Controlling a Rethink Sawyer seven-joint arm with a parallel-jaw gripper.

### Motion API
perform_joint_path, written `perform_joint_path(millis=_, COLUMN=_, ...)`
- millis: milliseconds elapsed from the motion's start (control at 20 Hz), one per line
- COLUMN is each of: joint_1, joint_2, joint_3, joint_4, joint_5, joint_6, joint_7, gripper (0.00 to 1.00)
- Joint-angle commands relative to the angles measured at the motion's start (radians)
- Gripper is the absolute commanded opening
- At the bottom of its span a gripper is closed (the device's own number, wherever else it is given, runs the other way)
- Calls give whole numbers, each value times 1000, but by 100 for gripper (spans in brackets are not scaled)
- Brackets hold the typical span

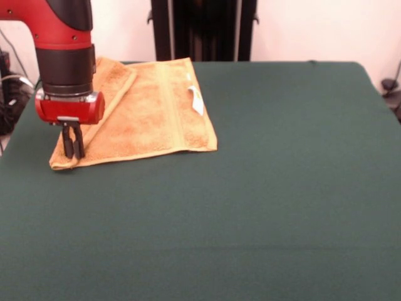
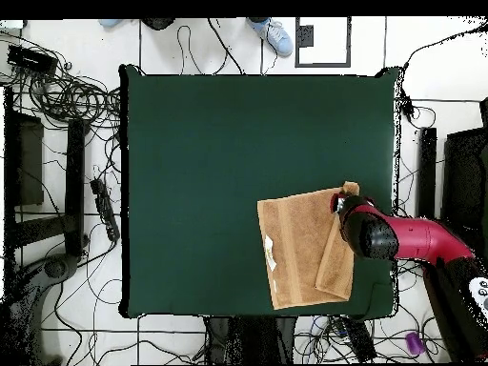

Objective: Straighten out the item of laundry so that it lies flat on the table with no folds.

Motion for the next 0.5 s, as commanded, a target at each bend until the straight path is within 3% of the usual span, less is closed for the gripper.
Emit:
perform_joint_path(millis=50, joint_1=66, joint_2=43, joint_3=59, joint_4=-28, joint_5=-28, joint_6=-43, joint_7=-24, gripper=0)
perform_joint_path(millis=500, joint_1=69, joint_2=-16, joint_3=61, joint_4=-17, joint_5=-5, joint_6=66, joint_7=-84, gripper=0)
